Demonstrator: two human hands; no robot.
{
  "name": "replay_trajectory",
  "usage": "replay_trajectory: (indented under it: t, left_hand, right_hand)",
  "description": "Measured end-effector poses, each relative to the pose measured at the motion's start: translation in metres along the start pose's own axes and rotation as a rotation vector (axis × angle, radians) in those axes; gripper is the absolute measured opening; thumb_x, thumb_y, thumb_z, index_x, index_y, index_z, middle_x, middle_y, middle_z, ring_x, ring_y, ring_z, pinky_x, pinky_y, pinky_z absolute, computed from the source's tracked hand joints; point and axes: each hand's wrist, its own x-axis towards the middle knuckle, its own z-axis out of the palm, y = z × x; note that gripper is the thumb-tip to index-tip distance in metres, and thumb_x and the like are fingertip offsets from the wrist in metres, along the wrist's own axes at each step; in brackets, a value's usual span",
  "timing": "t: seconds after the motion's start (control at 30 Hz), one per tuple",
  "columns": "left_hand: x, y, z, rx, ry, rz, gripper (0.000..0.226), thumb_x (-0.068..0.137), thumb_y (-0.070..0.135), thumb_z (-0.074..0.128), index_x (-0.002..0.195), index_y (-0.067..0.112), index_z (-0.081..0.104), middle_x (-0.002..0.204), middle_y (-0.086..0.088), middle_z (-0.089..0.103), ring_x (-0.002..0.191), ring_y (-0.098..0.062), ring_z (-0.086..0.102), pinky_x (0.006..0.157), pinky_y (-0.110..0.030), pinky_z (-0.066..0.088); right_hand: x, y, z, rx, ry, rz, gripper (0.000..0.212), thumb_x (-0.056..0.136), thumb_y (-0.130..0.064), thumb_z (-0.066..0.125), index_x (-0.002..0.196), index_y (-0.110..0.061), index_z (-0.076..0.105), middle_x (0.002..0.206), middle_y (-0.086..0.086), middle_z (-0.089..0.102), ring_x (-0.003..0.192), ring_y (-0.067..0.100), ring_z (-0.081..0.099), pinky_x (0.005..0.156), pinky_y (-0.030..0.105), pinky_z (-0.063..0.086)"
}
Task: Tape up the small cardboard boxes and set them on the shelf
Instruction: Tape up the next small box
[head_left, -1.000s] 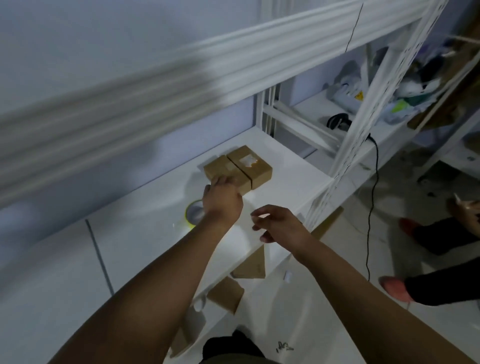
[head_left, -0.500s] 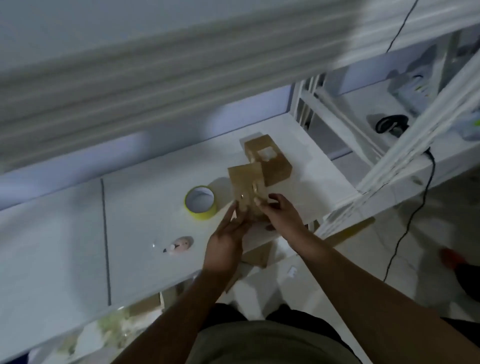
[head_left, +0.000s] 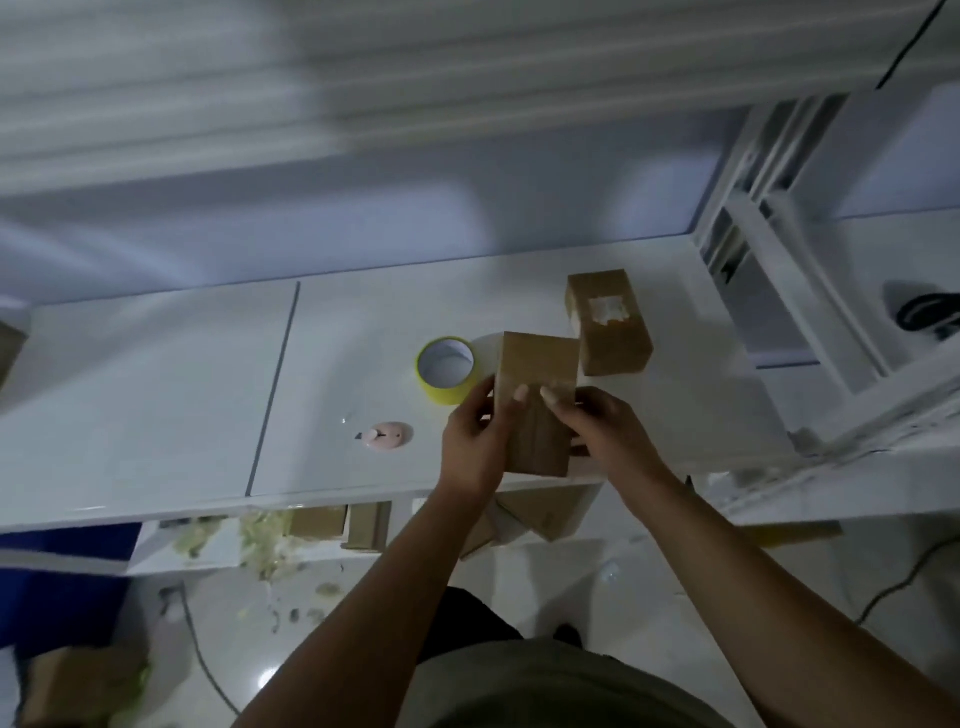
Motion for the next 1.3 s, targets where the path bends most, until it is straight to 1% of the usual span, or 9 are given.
replay_trajectory:
  t: [0.17,0.27,0.37,0.5,0.6,0.8,0.97,1.2,1.3]
  left_hand:
    - [-0.004,-0.008,-0.004,0.075,-0.049,-0.038,0.040,0.100,0.063,0.060,0.127,0.035,0.072,0.114,0.004,0.080,0.106,-0.008,0.076,0.093,-0.034,0.061]
    - [0.009,-0.014,-0.030,0.229,0.274,0.126,0.022,0.101,0.035,0.071,0.121,0.026,0.073,0.112,0.006,0.075,0.094,0.003,0.072,0.081,-0.015,0.057]
    - [0.041,-0.015,-0.084,0.472,0.522,0.210,0.030,0.095,0.005,0.069,0.121,0.020,0.074,0.117,-0.003,0.069,0.098,-0.015,0.072,0.084,-0.034,0.059]
    - [0.104,-0.006,-0.133,0.948,0.168,0.054,0.071,0.091,0.008,0.074,0.157,0.022,0.051,0.158,-0.012,0.047,0.142,-0.038,0.044,0.118,-0.045,0.039]
    - [0.137,-0.002,-0.139,1.070,-0.054,0.060,0.074,0.091,0.017,0.080,0.158,0.025,0.049,0.161,-0.012,0.046,0.147,-0.040,0.040,0.122,-0.046,0.035]
    - [0.145,-0.011,-0.137,0.810,0.000,0.099,0.024,0.096,0.008,0.068,0.111,0.022,0.080,0.106,-0.003,0.079,0.104,-0.025,0.072,0.092,-0.030,0.054]
    - [0.126,-0.013,-0.140,0.622,0.115,0.110,0.032,0.092,-0.001,0.064,0.098,0.028,0.076,0.083,0.009,0.080,0.072,-0.004,0.076,0.083,-0.027,0.061]
    - [0.097,0.023,-0.154,0.107,0.076,0.103,0.019,0.100,0.006,0.068,0.098,0.019,0.081,0.091,-0.004,0.084,0.080,-0.020,0.081,0.068,-0.025,0.054]
    - [0.079,0.048,-0.134,-0.093,-0.165,0.048,0.017,0.104,0.023,0.068,0.104,0.023,0.085,0.102,-0.008,0.083,0.082,-0.019,0.079,0.062,-0.020,0.053]
  right_hand:
    - [0.007,0.005,0.000,-0.049,0.008,0.008,0.059,0.071,-0.076,0.071,0.094,-0.023,0.078,0.090,-0.003,0.080,0.086,0.018,0.078,0.083,0.050,0.065]
    - [0.019,0.011,0.002,-0.186,0.041,0.067,0.057,0.077,-0.080,0.067,0.092,-0.025,0.072,0.090,-0.003,0.078,0.082,0.018,0.075,0.078,0.043,0.061]
    - [0.027,0.011,0.013,-0.338,0.081,0.034,0.066,0.077,-0.085,0.061,0.086,-0.020,0.066,0.083,-0.003,0.074,0.073,0.011,0.068,0.058,0.026,0.046]
    - [0.041,0.005,0.022,-0.420,0.106,-0.036,0.067,0.079,-0.077,0.067,0.091,-0.011,0.060,0.087,0.003,0.068,0.084,0.023,0.066,0.065,0.031,0.048]
    - [0.042,-0.003,0.025,-0.508,0.203,-0.101,0.068,0.079,-0.075,0.069,0.110,-0.016,0.057,0.100,0.000,0.063,0.095,0.023,0.058,0.077,0.036,0.047]
    - [0.060,-0.033,0.062,-0.900,0.121,-0.721,0.048,0.082,-0.050,0.076,0.120,-0.024,0.061,0.117,0.002,0.056,0.109,0.027,0.048,0.085,0.037,0.046]
    - [0.088,-0.044,0.088,-1.244,-0.218,-0.718,0.033,0.090,-0.047,0.070,0.119,-0.030,0.070,0.162,-0.002,0.033,0.150,0.029,0.019,0.114,0.048,0.034]
    - [0.080,-0.110,0.054,-0.691,-0.322,-0.811,0.020,0.096,-0.026,0.073,0.103,-0.008,0.072,0.141,0.005,0.062,0.141,0.022,0.048,0.116,0.039,0.038]
    - [0.053,-0.138,0.017,-0.432,-0.363,-0.691,0.028,0.099,-0.037,0.060,0.095,-0.010,0.063,0.103,-0.007,0.067,0.102,0.011,0.063,0.089,0.033,0.046]
